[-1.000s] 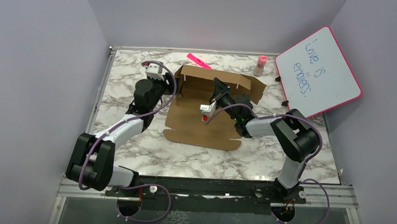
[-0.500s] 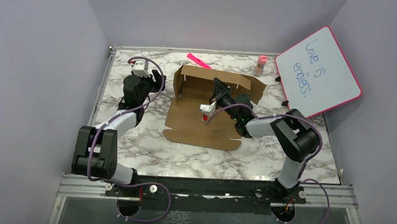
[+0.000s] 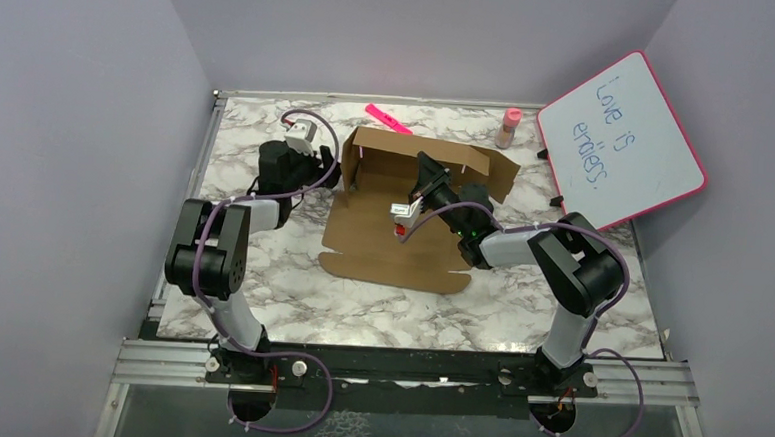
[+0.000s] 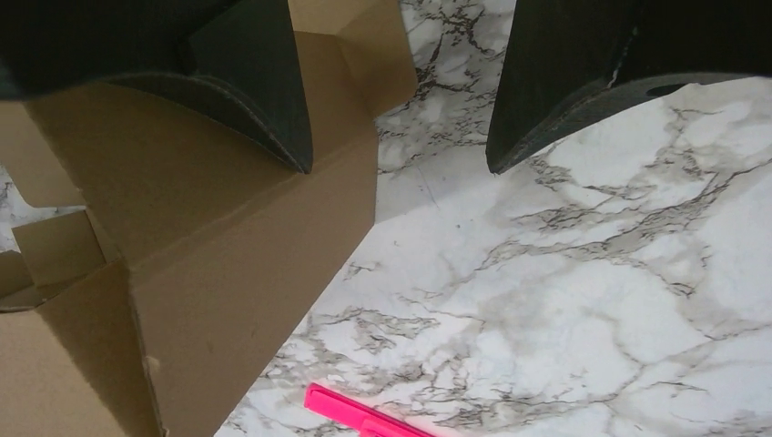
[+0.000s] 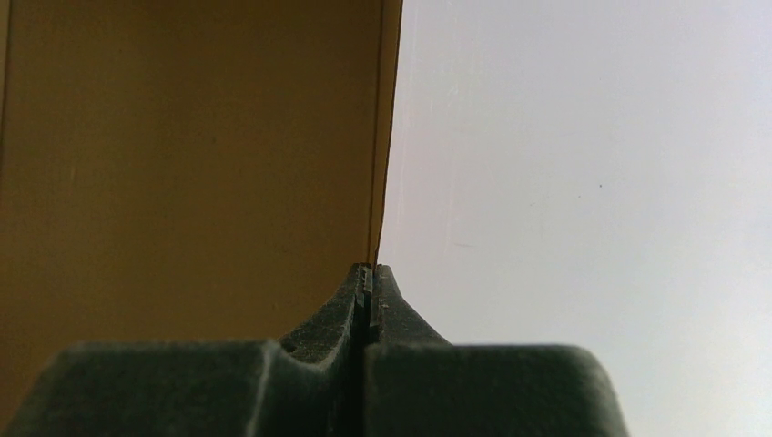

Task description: Fold the paper box

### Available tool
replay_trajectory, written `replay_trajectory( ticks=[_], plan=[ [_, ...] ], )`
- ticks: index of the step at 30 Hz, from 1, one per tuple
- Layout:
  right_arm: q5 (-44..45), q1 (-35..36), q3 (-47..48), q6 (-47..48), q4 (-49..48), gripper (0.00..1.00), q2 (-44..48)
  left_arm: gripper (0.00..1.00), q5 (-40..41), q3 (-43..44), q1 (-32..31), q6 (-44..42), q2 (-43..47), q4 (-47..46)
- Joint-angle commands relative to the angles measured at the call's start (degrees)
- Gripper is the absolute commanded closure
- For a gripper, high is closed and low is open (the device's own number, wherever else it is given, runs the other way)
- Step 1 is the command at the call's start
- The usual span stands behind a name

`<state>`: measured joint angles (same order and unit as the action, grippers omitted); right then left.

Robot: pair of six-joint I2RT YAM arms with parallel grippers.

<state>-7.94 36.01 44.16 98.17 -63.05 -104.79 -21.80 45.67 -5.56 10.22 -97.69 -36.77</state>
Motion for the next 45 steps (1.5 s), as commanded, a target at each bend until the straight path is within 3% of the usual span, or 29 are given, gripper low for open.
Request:
replay_trajectory(
  ticks=[1, 12, 29, 45],
  plan=[
    [-0.67, 0.64, -1.03, -1.4, -2.92, 0.99, -0.1, 0.29, -9.09, 3.03, 0.28, -0.46, -3.79, -2.73],
    [-0.86, 0.64, -0.94, -1.58, -3.74, 0.99, -0.43, 0.29, -13.94, 2.59, 0.08, 0.42, -6.68, -7.98],
    [-0.62, 1.17, -0.98, -3.33, -1.95, 0.98, 1.14, 0.29, -12.58, 0.28, -1.75, 5.33, -10.65, -22.9],
    [1.71, 2.49, -1.29, 5.14, -2.39, 0.98, -2.46, 0.29, -10.32, 0.54, -2.43, 7.87, -15.35, -32.33]
  ],
)
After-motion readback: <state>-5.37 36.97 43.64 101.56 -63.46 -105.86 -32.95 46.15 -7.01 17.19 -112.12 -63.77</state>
